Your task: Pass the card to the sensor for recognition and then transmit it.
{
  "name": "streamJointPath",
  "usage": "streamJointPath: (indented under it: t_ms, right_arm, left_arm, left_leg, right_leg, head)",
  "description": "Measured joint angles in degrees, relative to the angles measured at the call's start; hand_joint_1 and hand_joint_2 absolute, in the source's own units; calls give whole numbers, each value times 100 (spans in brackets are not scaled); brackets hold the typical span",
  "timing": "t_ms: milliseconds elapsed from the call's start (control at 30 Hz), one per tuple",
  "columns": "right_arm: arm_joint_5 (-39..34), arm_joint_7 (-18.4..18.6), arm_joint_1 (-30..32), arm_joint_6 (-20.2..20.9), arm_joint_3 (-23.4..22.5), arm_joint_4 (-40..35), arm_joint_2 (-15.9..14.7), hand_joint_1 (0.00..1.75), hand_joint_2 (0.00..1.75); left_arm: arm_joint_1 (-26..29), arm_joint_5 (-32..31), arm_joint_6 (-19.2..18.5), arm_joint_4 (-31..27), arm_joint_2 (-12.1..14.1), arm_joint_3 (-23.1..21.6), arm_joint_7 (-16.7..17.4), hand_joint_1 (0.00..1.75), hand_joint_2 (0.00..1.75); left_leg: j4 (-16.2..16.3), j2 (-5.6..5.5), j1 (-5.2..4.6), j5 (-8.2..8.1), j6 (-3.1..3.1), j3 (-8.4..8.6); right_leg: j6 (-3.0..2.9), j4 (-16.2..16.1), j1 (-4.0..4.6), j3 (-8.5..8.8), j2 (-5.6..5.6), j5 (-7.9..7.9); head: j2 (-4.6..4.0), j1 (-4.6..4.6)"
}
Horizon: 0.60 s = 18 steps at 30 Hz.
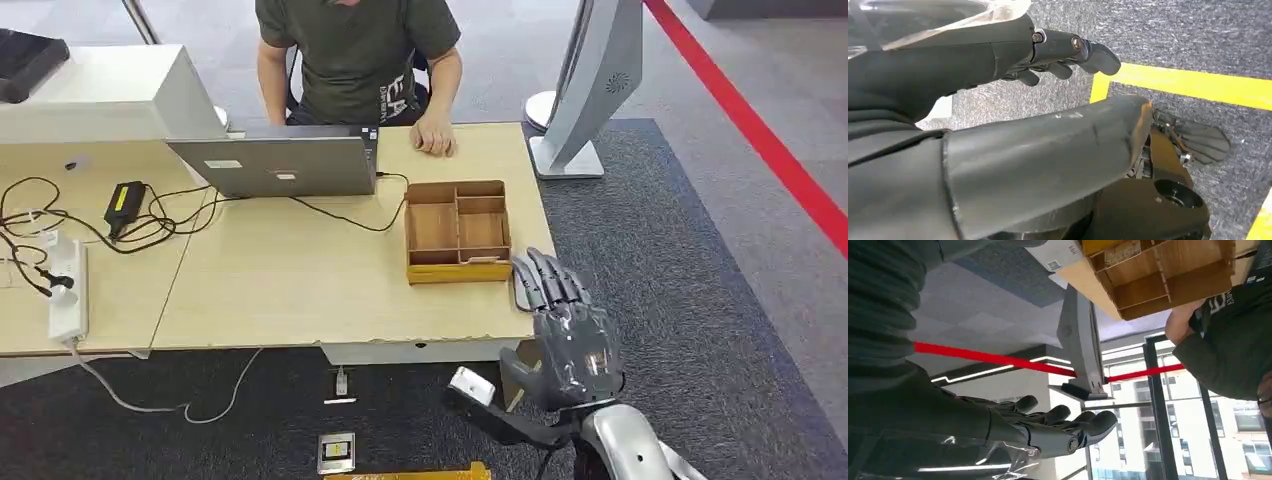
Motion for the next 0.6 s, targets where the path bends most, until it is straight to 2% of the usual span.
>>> streamJointPath:
  t_ms: [167,333,600]
  right_arm:
    - [-24,-33,-102,44,9,428,367,0,175]
    - [88,-232,-281,195,-74,879,691,0,175]
    - [861,-444,-676,100,-258,1506,1134,0,175]
  left_arm:
    - [0,-20,-33,0,2,11,26,0,0]
    - [-1,-96,-153,0,31,9,68,0,0]
    - [-3,-216,-245,0,52,0,61,0,0]
  left_leg:
    - [0,0,2,0,0,-2]
    - [0,1,2,1,-1,0]
    - [0,1,2,2,-3,0]
  right_leg:
    - [0,0,1,0,0,0]
    - [0,0,2,0,0,1]
    - [-1,2,2,0,0,1]
  head:
    - [0,2]
    - [0,0]
    - [0,-2]
